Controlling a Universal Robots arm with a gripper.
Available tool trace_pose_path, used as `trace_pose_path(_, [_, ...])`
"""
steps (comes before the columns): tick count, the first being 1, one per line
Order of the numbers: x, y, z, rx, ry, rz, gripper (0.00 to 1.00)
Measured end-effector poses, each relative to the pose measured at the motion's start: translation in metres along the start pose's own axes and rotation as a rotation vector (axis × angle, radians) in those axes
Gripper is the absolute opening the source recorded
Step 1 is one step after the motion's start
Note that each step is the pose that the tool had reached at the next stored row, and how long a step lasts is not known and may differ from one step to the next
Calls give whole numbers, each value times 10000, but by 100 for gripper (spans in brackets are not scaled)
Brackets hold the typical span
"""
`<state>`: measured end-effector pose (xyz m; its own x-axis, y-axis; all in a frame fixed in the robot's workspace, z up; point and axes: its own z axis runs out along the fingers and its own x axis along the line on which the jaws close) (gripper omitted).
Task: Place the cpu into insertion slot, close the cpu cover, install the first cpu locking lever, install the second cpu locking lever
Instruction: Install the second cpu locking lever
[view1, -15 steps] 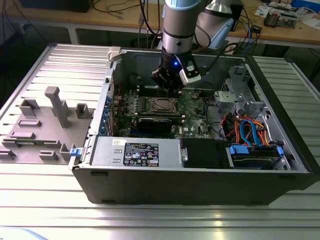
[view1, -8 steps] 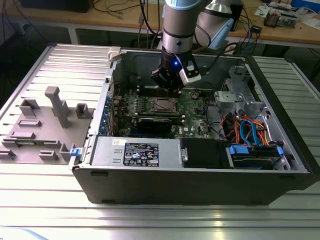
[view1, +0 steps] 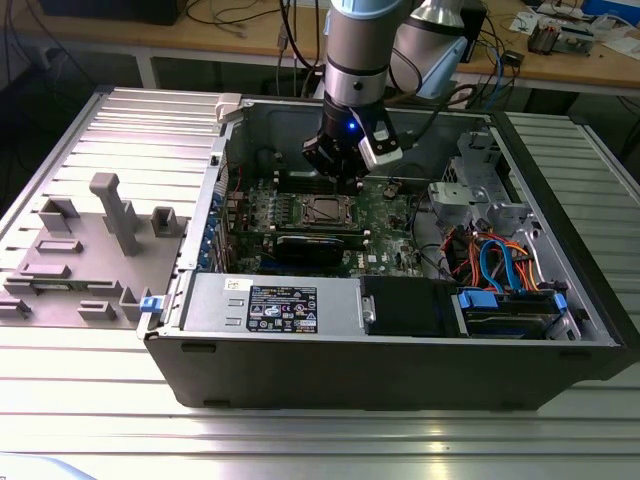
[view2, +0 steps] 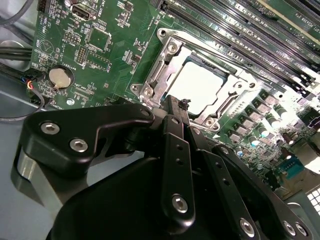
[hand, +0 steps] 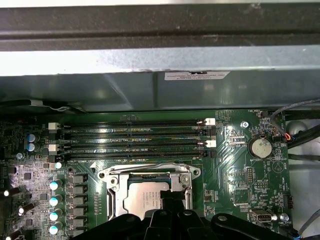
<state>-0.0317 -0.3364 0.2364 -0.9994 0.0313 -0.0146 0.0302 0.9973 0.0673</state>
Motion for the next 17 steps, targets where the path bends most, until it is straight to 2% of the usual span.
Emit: trace_pose_path(17, [-1,-30,-2,0,0,1,11])
